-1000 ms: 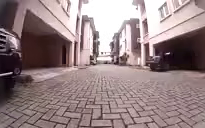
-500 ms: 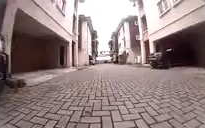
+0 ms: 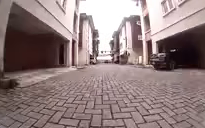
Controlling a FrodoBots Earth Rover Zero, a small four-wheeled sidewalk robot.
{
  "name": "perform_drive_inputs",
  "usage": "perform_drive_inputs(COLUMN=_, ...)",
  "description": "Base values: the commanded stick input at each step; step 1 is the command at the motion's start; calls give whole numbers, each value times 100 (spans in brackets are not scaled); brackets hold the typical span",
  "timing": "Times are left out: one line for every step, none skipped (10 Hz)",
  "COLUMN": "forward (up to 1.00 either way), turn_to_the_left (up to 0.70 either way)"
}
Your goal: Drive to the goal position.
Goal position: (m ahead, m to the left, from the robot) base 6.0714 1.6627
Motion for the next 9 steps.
perform_drive_inputs(forward=70, turn_to_the_left=0)
perform_drive_inputs(forward=70, turn_to_the_left=0)
perform_drive_inputs(forward=70, turn_to_the_left=0)
perform_drive_inputs(forward=70, turn_to_the_left=0)
perform_drive_inputs(forward=70, turn_to_the_left=0)
perform_drive_inputs(forward=70, turn_to_the_left=0)
perform_drive_inputs(forward=70, turn_to_the_left=0)
perform_drive_inputs(forward=70, turn_to_the_left=0)
perform_drive_inputs(forward=70, turn_to_the_left=0)
